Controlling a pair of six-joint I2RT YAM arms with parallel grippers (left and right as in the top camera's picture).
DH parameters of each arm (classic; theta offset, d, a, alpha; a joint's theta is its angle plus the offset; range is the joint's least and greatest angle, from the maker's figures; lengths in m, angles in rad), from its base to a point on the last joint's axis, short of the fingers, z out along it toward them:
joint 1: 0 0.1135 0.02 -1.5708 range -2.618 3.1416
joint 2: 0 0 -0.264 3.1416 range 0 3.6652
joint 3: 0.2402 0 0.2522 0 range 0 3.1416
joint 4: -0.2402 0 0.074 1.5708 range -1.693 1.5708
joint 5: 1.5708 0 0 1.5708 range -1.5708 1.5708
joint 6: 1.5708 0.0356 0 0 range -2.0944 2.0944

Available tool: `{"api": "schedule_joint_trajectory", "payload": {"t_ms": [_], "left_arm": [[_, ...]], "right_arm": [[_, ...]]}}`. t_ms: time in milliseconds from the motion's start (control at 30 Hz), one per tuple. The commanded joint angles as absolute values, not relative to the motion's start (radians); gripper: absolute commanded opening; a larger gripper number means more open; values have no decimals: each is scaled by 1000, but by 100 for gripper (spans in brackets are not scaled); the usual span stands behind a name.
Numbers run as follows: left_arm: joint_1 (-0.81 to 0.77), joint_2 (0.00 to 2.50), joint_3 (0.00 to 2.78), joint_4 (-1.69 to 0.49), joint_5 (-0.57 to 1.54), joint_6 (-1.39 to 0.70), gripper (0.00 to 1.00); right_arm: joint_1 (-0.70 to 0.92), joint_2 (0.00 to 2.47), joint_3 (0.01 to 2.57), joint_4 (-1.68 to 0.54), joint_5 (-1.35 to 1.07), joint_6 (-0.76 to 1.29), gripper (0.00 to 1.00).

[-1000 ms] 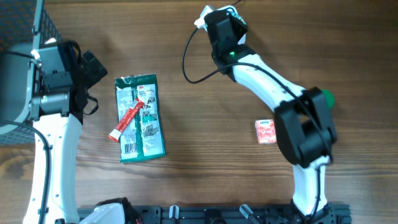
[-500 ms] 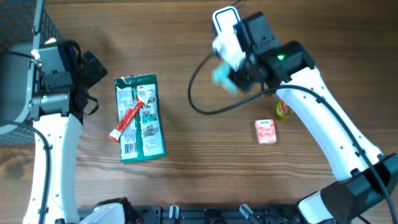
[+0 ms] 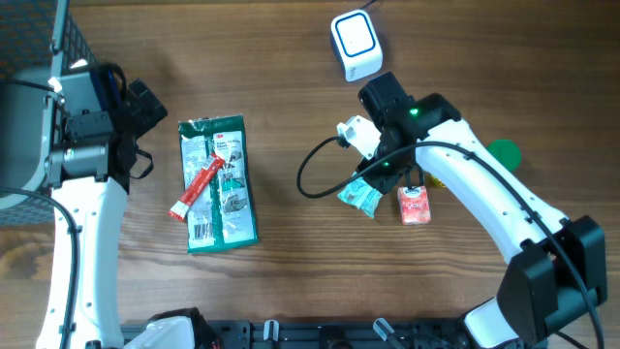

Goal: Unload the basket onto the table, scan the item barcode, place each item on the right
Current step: 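Carry the wipes pack down and lower it beside the Kleenex pack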

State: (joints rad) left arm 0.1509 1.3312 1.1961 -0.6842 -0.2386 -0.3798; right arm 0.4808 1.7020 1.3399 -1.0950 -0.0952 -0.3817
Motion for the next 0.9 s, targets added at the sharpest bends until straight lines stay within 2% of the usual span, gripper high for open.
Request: {"api": "schedule_joint_trajectory", "payload": {"t_ms": [0, 167, 267, 300, 400, 500, 567, 633, 667, 800, 867], "left_arm": [[155, 1330, 1200, -682, -244, -371, 100], [155, 1330, 1200, -682, -244, -371, 100], [155, 1330, 1200, -682, -244, -371, 100], [155, 1330, 1200, -682, -244, -371, 100], [155, 1330, 1200, -682, -244, -371, 100], [155, 1330, 1200, -682, -244, -371, 100], [155, 1330, 1200, -682, -244, -371, 100], [155, 1330, 1200, -682, -244, -371, 100], [155, 1330, 1200, -682, -244, -371, 100], [155, 1330, 1200, -682, -244, -371, 100], [155, 1330, 1200, -682, -244, -371, 100]], "right_arm": [[476, 1712, 1300, -1045, -43, -358, 17], [476, 1712, 1270, -997, -39, -331, 26], [476, 1712, 1258, -969, -39, -328, 45], [476, 1712, 1255, -957, -39, -315, 45], [477, 1712, 1255, -883, -41, -207, 38], [477, 1712, 1255, -780, -91, 70, 26], [477, 1712, 1255, -744, -133, 235, 14], [481, 1712, 1255, -730, -162, 449, 12], [485, 1712, 1254, -730, -161, 535, 5], [525, 1713, 1237, -687, -161, 792, 4], [553, 1713, 1225, -645, -160, 814, 4]]}}
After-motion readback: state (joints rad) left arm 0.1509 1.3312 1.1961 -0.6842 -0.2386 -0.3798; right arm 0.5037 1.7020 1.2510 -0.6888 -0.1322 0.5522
